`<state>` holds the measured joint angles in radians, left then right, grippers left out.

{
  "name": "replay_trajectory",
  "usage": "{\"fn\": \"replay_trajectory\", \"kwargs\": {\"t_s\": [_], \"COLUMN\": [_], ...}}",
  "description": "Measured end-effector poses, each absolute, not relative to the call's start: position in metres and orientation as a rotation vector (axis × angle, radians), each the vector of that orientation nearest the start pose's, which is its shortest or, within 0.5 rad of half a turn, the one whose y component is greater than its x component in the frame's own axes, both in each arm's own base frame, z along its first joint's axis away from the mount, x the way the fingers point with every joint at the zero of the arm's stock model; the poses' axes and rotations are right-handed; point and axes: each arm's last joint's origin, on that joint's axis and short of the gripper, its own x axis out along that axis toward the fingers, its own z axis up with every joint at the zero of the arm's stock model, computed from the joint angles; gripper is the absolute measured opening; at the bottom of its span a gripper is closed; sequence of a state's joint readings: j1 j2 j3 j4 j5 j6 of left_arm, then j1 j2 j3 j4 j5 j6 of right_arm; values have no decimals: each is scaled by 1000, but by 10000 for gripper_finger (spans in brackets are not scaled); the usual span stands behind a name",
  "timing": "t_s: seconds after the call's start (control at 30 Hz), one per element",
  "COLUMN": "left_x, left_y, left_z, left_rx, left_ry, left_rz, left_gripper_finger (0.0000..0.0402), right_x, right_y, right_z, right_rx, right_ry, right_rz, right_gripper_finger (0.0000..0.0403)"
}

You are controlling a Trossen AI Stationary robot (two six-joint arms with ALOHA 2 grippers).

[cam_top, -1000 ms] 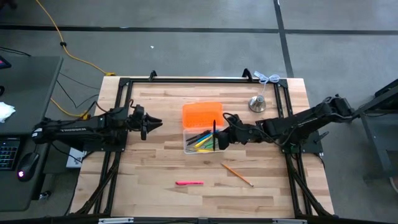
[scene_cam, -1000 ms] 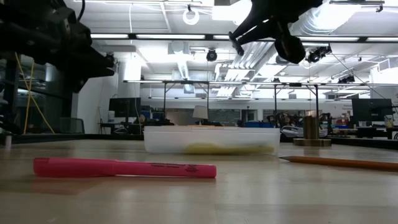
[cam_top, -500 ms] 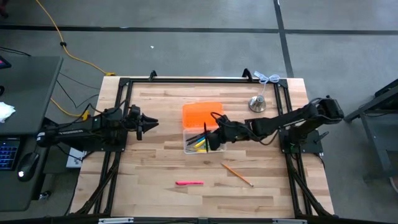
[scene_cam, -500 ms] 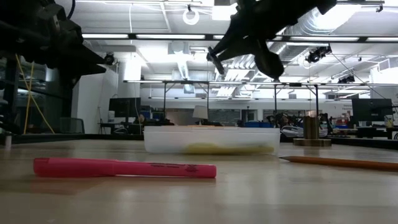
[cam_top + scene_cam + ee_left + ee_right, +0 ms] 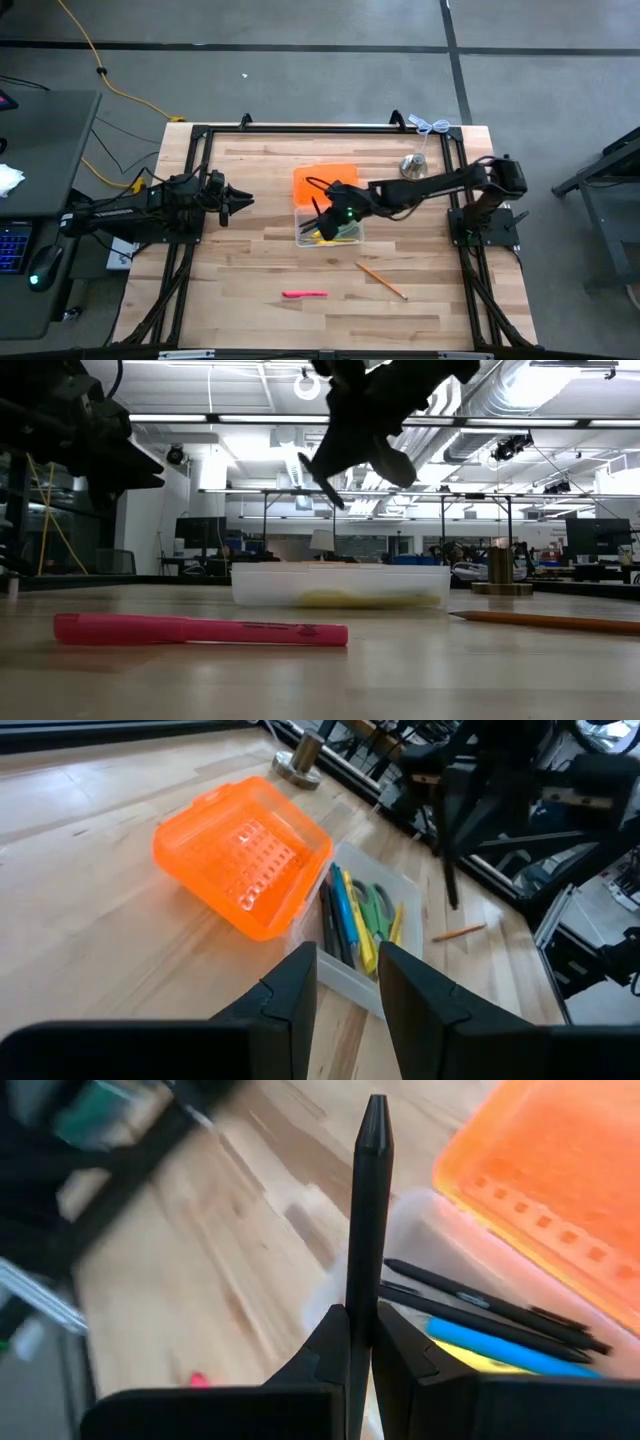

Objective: Pick & place school supplies into a supply box
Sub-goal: Put the black pen into the orange supply box

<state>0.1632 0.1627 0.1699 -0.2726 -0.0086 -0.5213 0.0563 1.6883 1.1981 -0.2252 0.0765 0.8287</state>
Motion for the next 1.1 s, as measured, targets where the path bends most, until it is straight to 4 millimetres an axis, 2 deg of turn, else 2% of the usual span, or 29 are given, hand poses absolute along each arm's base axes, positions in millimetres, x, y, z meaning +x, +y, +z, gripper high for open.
{"fn": "replay_trajectory", "kwargs": {"t_s": [0.4, 0.87, 1.1], "left_x": [96, 96, 96], "left_y": [16, 16, 16], "left_z": [183, 183, 183], "left_rx": [-537, -528, -527], "left_ry": [215, 215, 215], "left_rz": [237, 237, 237], "left_gripper_finger": [140, 140, 140], "right_x": [393, 392, 390], "right_y": [10, 12, 13], "right_z": [241, 244, 243], "right_rx": [455, 66, 26], "right_ry": [905, 1019, 1046], "right_rz": [-318, -159, -120], "right_gripper_finger": [8, 9, 9]}}
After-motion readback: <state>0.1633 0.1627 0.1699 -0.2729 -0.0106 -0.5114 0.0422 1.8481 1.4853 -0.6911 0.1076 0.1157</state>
